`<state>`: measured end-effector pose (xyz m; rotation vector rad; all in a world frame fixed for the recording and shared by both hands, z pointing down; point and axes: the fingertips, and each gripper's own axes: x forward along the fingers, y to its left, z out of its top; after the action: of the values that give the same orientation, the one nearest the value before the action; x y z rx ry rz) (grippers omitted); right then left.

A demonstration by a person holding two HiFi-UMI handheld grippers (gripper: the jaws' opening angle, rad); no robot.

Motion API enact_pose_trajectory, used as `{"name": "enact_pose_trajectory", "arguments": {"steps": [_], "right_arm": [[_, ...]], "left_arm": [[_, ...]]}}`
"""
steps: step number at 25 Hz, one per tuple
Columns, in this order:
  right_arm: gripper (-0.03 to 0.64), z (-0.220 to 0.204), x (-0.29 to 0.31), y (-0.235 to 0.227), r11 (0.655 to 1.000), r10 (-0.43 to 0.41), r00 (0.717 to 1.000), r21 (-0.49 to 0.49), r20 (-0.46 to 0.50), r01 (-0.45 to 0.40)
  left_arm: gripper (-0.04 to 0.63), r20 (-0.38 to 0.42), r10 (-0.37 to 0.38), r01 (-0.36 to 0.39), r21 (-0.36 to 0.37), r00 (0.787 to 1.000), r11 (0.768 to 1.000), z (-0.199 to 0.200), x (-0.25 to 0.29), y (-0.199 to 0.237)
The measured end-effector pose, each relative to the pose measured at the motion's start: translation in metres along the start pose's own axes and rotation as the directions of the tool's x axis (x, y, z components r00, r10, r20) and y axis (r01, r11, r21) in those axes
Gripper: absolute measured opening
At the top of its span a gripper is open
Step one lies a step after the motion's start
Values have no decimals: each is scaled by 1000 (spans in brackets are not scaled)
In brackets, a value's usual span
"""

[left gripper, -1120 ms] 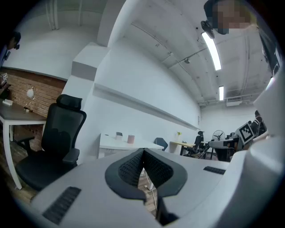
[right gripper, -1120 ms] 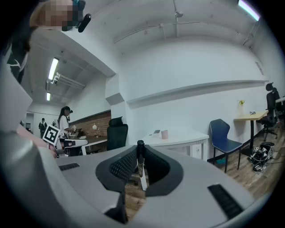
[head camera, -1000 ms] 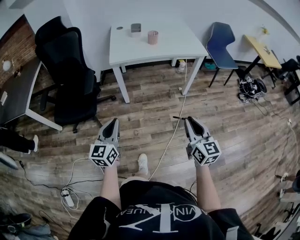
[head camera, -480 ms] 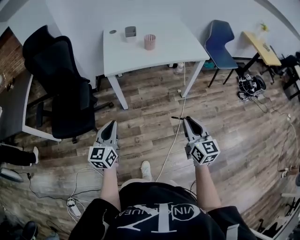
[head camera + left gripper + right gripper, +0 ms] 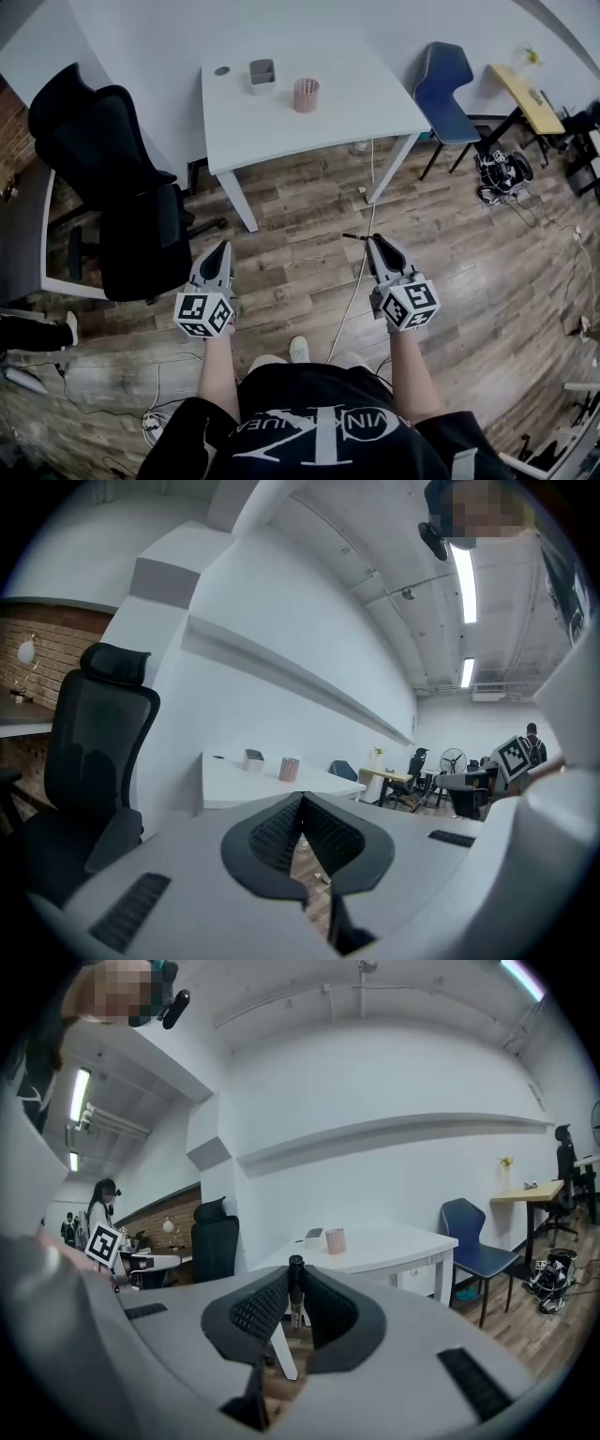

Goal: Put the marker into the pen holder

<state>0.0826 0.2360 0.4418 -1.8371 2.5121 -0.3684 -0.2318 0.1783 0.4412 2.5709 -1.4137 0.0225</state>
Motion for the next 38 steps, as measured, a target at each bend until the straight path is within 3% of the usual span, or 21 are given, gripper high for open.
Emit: {"name": "enact_pose_trajectory", "arguments": {"steps": [13, 28, 38], "right_arm": [[60, 10, 65, -38, 1000, -10, 1000, 16, 2, 9], [60, 59, 192, -107, 994, 102, 995, 35, 7, -102], [60, 73, 264, -145, 981, 190, 982, 47, -3, -189]], "left_arm": [[14, -17, -1, 0, -20, 1000, 1000, -7, 65, 28], [14, -12, 69, -69, -12, 998, 998, 29, 184, 52], [14, -17, 152, -152, -23, 988, 988, 32, 237, 67]]}}
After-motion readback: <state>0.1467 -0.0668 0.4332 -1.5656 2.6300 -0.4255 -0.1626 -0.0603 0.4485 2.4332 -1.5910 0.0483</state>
